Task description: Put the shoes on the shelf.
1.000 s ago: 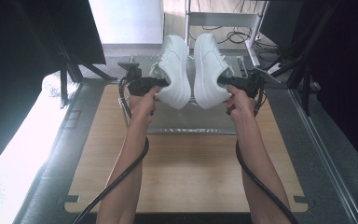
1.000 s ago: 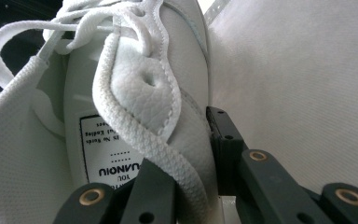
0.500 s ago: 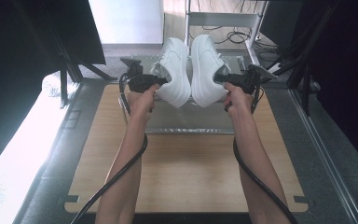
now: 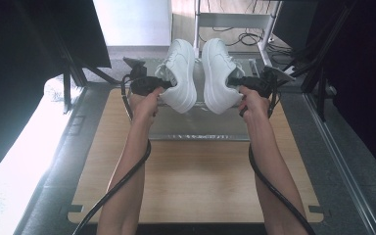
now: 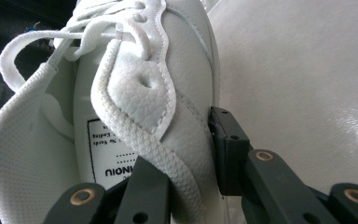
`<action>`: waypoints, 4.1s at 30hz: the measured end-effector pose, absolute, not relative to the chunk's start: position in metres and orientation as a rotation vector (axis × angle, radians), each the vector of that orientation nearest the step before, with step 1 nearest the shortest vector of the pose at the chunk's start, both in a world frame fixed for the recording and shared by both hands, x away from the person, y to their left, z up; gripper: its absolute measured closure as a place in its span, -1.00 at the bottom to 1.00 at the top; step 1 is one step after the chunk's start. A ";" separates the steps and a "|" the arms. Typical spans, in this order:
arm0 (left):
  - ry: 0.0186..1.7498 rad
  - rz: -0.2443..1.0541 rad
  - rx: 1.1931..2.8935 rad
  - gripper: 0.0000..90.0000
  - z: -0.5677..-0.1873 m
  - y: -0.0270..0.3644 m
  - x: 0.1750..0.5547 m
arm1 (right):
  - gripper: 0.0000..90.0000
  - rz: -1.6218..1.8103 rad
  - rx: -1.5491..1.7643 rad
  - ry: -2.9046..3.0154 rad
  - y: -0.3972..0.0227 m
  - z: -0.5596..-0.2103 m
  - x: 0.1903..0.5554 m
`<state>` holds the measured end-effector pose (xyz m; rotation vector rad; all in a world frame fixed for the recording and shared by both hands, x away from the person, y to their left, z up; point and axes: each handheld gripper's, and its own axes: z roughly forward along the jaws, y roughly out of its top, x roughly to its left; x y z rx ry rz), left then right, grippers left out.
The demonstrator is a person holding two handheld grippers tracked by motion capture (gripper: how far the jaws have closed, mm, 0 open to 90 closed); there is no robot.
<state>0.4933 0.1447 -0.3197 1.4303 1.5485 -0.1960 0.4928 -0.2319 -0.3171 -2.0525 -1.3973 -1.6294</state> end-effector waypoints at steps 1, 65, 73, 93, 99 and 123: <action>1.548 -0.196 1.432 0.80 -0.320 0.145 0.494 | 0.72 -1.632 -2.056 -1.398 -0.232 -0.317 0.493; 1.402 -0.087 1.483 -0.52 -0.311 0.115 0.499 | -0.41 -1.759 -1.784 -1.561 -0.221 -0.315 0.503; 1.390 -0.042 1.487 -0.58 -0.307 0.121 0.494 | -0.47 -1.782 -1.741 -1.585 -0.222 -0.315 0.502; 1.309 0.039 1.550 -0.97 -0.298 0.139 0.476 | -0.63 -1.844 -1.629 -1.618 -0.237 -0.306 0.490; 1.285 0.047 1.551 -1.00 -0.300 0.145 0.469 | -0.67 -1.852 -1.599 -1.629 -0.246 -0.304 0.481; 1.174 0.015 1.532 -1.00 -0.320 0.174 0.424 | -0.69 -1.839 -1.500 -1.668 -0.291 -0.331 0.443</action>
